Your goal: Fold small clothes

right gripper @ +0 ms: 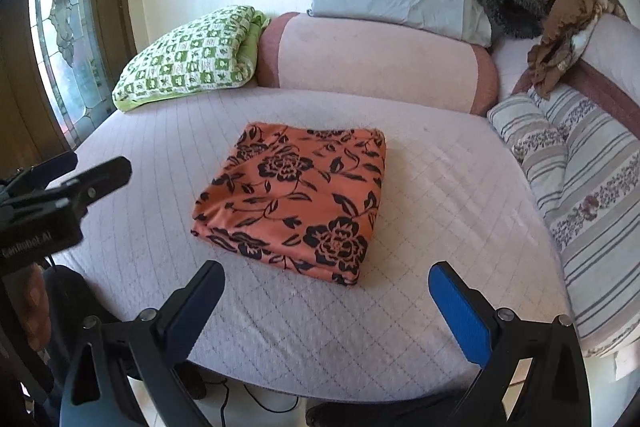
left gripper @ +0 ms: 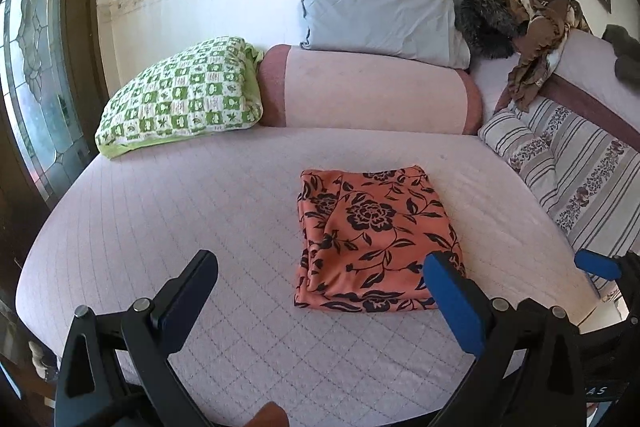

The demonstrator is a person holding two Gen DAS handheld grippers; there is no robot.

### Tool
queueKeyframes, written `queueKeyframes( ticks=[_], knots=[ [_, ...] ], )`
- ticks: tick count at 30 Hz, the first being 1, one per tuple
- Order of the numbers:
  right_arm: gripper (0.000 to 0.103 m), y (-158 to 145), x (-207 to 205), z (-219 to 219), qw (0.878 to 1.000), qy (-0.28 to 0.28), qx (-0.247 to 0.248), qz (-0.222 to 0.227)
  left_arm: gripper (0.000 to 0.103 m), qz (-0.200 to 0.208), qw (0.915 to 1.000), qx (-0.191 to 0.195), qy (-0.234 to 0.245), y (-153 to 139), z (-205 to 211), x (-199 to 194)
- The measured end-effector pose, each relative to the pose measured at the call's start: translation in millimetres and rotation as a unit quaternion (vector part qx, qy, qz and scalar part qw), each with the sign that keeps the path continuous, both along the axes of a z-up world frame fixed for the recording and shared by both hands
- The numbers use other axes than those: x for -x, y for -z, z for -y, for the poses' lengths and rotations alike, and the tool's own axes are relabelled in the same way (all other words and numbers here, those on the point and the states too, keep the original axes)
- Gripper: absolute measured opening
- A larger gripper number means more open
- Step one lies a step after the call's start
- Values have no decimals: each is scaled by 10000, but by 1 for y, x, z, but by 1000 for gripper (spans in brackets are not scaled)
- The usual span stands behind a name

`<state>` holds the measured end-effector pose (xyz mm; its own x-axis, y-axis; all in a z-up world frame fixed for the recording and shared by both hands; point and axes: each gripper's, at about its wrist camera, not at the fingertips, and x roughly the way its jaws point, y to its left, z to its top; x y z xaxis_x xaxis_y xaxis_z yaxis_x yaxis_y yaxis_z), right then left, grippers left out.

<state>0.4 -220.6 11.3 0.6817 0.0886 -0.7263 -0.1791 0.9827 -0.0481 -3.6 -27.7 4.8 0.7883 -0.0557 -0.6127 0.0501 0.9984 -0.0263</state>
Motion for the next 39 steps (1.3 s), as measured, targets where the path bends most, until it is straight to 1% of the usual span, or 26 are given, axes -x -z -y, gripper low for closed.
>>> queueKeyframes(
  ticks=[4, 8, 9, 12, 15, 17, 31, 36, 39],
  knots=[
    [103, -1, -8, -5, 9998, 33, 183, -1, 102, -15, 10000, -31, 89, -4, 6, -2],
    [103, 12, -18, -5, 9984, 139, 470, -284, 102, -119, 9998, -159, 23, -1, 10, -6],
    [103, 13, -19, -4, 9982, 167, 488, -297, 102, -138, 9997, -188, 0, 0, 10, -7],
    [103, 10, -21, 3, 9985, 326, 384, -229, 102, -204, 9994, -277, -78, 3, 12, -12],
    [103, 3, -25, 10, 9982, 529, 263, -113, 102, -244, 9992, -295, -110, 4, 13, -15],
    [103, 1, -29, 12, 9981, 569, 230, -106, 102, -233, 9992, -306, -101, 4, 14, -15],
    [103, 5, -38, 8, 9982, 569, 174, -125, 102, -234, 9987, -432, -113, 6, 21, -26],
    [103, 7, -45, 10, 9980, 601, 156, -147, 102, -79, 9991, -393, -119, 4, 20, -28],
    [103, 9, -48, 8, 9979, 602, 152, -161, 102, -82, 9991, -407, -106, 4, 20, -34]
  ],
)
